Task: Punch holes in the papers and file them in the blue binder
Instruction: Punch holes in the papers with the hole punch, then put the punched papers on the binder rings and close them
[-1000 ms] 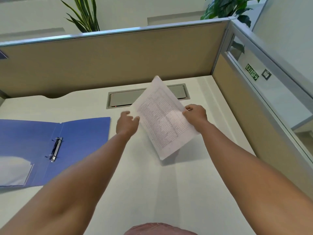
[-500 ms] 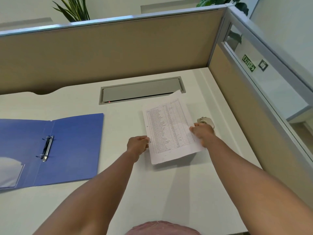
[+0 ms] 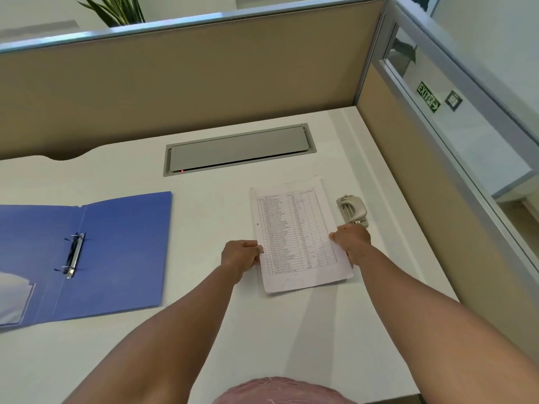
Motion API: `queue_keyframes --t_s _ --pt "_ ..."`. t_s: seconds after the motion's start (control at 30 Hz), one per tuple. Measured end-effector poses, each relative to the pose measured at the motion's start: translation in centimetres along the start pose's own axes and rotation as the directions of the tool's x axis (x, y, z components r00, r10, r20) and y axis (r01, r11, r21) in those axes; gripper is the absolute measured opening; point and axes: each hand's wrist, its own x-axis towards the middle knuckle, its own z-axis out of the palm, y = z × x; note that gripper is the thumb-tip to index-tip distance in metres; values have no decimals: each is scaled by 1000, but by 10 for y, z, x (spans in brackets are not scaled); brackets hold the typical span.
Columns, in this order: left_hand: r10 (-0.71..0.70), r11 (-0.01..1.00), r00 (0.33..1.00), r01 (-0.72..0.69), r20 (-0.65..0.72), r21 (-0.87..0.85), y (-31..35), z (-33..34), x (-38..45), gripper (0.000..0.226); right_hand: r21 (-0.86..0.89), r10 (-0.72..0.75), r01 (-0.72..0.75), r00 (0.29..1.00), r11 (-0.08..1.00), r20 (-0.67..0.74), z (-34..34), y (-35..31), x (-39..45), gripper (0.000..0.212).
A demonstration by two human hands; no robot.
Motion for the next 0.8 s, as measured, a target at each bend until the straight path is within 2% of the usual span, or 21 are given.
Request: queue_keyframes --t_s 0.2,0.37,0.57,0.8 --pt "1 997 1000 1 -22 81 -3 -3 1 12 -110 -31 29 999 994 -12 2 4 2 17" --pt "5 979 999 5 -49 204 -7 -12 0 13 -40 10 -12 999 999 -51 5 7 4 13" --pt "14 986 994 3 -106 164 -9 -26 -4 15 -43 -17 11 992 999 -128 8 2 -4 11" --pt "44 995 987 -29 -155 100 -22 -57 -6 12 -89 -115 108 990 990 -79 34 -20 -26 15"
